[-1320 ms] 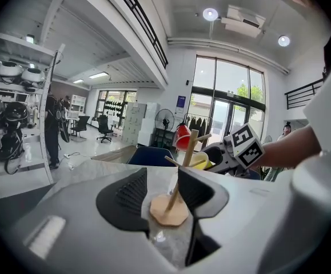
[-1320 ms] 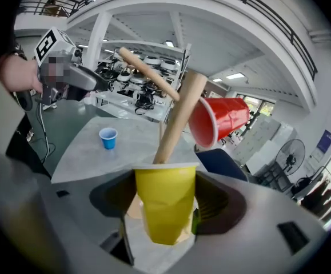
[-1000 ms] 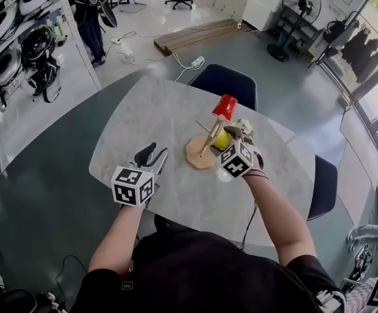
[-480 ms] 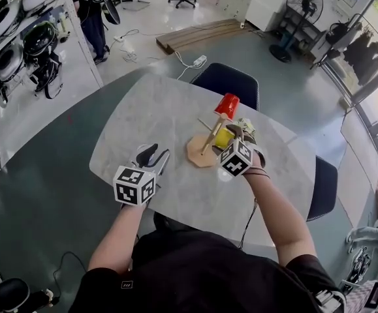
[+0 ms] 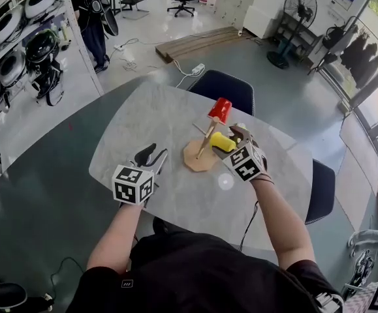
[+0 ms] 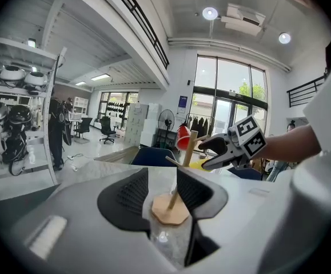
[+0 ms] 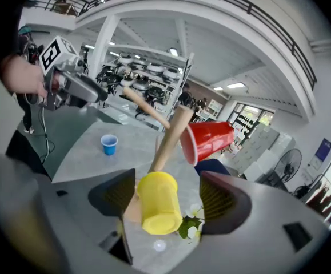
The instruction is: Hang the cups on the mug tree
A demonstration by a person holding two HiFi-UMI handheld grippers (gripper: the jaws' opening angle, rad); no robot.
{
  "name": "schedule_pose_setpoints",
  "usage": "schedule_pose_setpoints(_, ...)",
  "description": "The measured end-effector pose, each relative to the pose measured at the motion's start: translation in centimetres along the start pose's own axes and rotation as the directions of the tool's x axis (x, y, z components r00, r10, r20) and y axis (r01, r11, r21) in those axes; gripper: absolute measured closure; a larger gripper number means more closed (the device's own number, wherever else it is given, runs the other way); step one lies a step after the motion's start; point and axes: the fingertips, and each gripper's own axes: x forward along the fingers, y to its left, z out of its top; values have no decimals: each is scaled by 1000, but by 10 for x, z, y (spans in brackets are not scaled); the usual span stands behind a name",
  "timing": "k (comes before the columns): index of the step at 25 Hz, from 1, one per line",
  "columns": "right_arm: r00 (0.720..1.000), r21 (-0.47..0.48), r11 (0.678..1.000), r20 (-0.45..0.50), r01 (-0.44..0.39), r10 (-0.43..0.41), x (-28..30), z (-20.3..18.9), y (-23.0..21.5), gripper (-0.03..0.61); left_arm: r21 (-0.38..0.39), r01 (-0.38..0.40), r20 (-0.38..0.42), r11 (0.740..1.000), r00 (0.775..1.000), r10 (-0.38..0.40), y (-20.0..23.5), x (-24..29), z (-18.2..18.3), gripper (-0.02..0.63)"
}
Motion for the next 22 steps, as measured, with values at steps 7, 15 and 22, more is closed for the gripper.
schedule_pose_setpoints(7,957,306,952,279,-4,-85,-61,16,-30,256,58,-11,32,998,999,9,-18,-4,21,448)
schedule_pose_setpoints(15,842,479,878,472,3,-260,-137,11,-44,361,120,-63,119,991,992,49,-50,-26,50,448)
schedule_pose_setpoints(22,817,551,834,492,-25,-300,-151,16,-16,513,94,-137,159,986,980,121,-19,-66,56,446)
